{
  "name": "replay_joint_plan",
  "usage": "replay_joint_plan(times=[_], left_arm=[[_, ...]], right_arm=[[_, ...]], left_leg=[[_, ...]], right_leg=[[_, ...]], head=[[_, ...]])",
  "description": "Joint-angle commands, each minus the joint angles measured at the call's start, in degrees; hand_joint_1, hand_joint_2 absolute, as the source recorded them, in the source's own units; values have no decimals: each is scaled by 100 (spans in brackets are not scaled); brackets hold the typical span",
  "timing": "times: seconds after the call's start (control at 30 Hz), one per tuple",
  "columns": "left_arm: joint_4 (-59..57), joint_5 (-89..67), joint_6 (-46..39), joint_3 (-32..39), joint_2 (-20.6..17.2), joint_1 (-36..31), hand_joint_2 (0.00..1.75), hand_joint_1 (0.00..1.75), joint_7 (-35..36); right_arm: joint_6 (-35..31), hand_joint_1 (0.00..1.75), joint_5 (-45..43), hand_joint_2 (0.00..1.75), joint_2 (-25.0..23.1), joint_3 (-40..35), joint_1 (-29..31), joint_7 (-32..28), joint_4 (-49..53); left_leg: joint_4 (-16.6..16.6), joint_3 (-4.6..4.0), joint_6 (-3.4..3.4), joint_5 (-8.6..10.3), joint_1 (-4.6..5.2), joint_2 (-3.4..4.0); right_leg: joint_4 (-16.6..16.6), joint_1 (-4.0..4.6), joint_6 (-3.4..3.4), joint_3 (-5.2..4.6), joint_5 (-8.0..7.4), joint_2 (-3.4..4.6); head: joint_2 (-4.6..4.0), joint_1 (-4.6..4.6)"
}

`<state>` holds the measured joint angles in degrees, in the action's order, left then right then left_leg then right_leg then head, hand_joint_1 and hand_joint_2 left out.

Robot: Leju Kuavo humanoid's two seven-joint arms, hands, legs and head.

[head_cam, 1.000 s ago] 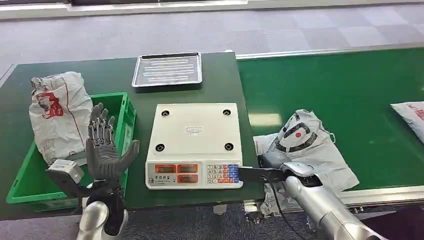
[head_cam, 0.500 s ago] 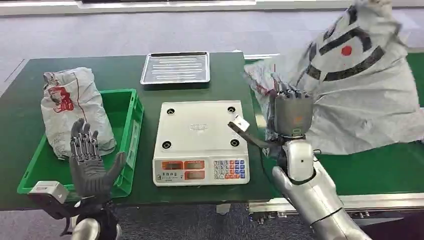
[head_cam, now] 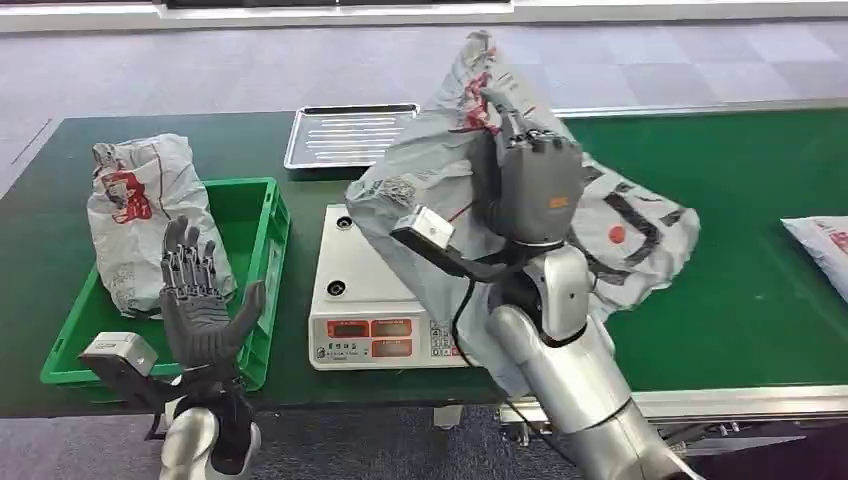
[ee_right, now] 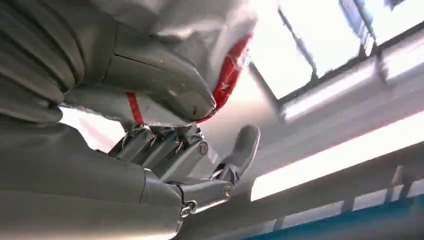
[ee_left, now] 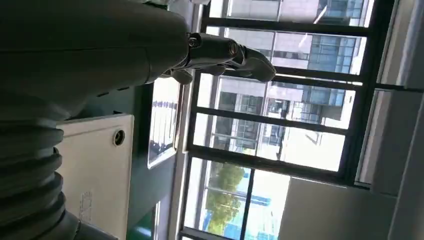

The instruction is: Moved the parcel from conveyor to table for the left to box.

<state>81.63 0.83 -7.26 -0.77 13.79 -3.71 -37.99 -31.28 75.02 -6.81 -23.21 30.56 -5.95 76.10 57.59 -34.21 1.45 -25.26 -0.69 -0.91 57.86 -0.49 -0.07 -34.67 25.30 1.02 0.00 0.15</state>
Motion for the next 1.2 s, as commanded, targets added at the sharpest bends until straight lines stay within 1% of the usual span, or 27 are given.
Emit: replay_joint_plan(times=[0.03, 0.07, 0.1, 0.13, 0.17, 0.23, 0.27, 0.3, 0.4, 0.5, 1.03, 1.07, 1.1, 1.13, 1.17, 1.2], left_arm=[[-609, 52, 36, -241, -138, -287, 175, 0, -7], [-599, 59, 34, -252, -132, -300, 175, 0, -3], [-588, 57, 40, -263, -133, -303, 175, 0, -3], [-568, 60, 29, -264, -123, -301, 175, 0, 5], [-490, 53, 15, -268, -113, -275, 175, 0, 31], [-424, 36, 14, -281, -113, -255, 175, 0, 79], [-405, 25, 15, -287, -116, -250, 175, 0, 99], [-394, 20, 14, -288, -116, -251, 175, 0, 109], [-404, 21, 15, -283, -116, -252, 175, 0, 110], [-404, 21, 15, -283, -116, -252, 175, 0, 110], [-404, 21, 15, -283, -116, -252, 175, 0, 110], [-403, 20, 15, -278, -121, -249, 175, 0, 110], [-379, -1, -5, -267, -135, -235, 175, 0, 112], [-332, -60, -69, -252, -150, -208, 175, 0, 112], [-303, -97, -119, -238, -152, -193, 175, 0, 112], [-211, -175, -250, -192, -145, -146, 175, 0, 124]], right_arm=[[-55, 175, -166, 175, -722, -464, 1116, -51, -3222], [37, 175, -224, 175, -814, -465, 1174, -76, -3469], [21, 175, -273, 175, -859, -455, 1210, -102, -3603], [-26, 175, -178, 175, -893, -495, 1270, -15, -3777], [-77, 175, -227, 175, -1029, -473, 1365, 8, -4118], [-99, 175, -205, 175, -1109, -466, 1416, 84, -4317], [21, 175, -354, 175, -1169, -353, 1454, 116, -4459], [0, 175, -374, 175, -1171, -339, 1472, 109, -4505], [-15, 175, -386, 175, -1163, -320, 1497, 83, -4545], [-15, 175, -386, 175, -1163, -320, 1497, 83, -4545], [-15, 175, -386, 175, -1163, -320, 1497, 83, -4545], [44, 0, -477, 175, -1192, -253, 1487, 50, -4536], [48, 0, -543, 175, -1190, -194, 1479, 46, -4489], [-144, 0, -576, 0, -1168, -140, 1410, 18, -4304], [-195, 0, -638, 0, -1167, -80, 1368, 12, -4182], [-368, 0, -492, 0, -1088, -99, 1282, 128, -3829]], left_leg=[[-12, 17, 0, 2, 2, 14], [-13, 16, -1, 2, 1, 10], [-6, 11, 1, 0, 3, 7], [-12, 19, -2, -1, 3, 23], [-9, 14, -1, -2, 2, 15], [-8, 12, -1, -1, 2, 11], [-3, 4, 0, -1, 3, 4], [-8, 9, -1, -1, 2, 10], [-12, 11, -3, 0, 1, 4], [-2, -5, -1, 1, 2, -7], [0, -4, -2, 0, 1, -9], [-4, 0, -3, 1, 2, -5], [0, -3, -2, -1, 1, -4], [1, -7, -1, 0, 1, -6], [-1, -4, -2, 0, 1, -4], [1, -8, -1, 0, 1, -7]], right_leg=[[-10, 0, -2, 11, -4, 3], [-12, 1, -2, 12, -4, -2], [-3, -2, -1, 6, 0, 0], [-11, 0, -1, 11, -3, 8], [-9, 0, -1, 10, -1, 5], [-7, 1, -1, 9, 0, 1], [-2, -1, -1, 2, 1, -1], [-9, 2, -1, 8, -1, -1], [-14, 4, -1, 13, 0, -12], [-4, 1, 0, -1, 1, -14], [-4, 1, 0, 0, 3, -17], [-8, 0, 0, 4, 2, -17], [-4, 1, 0, 1, 2, -14], [-3, 0, 0, -3, 1, -13], [-5, 1, 0, 0, 1, -14], [-3, 1, 0, -4, 2, -14]], head=[[0, 2], [0, 0], [2, 0], [0, 2], [0, 0], [0, 2], [0, 0], [0, 2], [0, 0], [0, 2], [0, 2], [0, 2], [0, 0], [0, 2], [0, 2], [0, 0]])
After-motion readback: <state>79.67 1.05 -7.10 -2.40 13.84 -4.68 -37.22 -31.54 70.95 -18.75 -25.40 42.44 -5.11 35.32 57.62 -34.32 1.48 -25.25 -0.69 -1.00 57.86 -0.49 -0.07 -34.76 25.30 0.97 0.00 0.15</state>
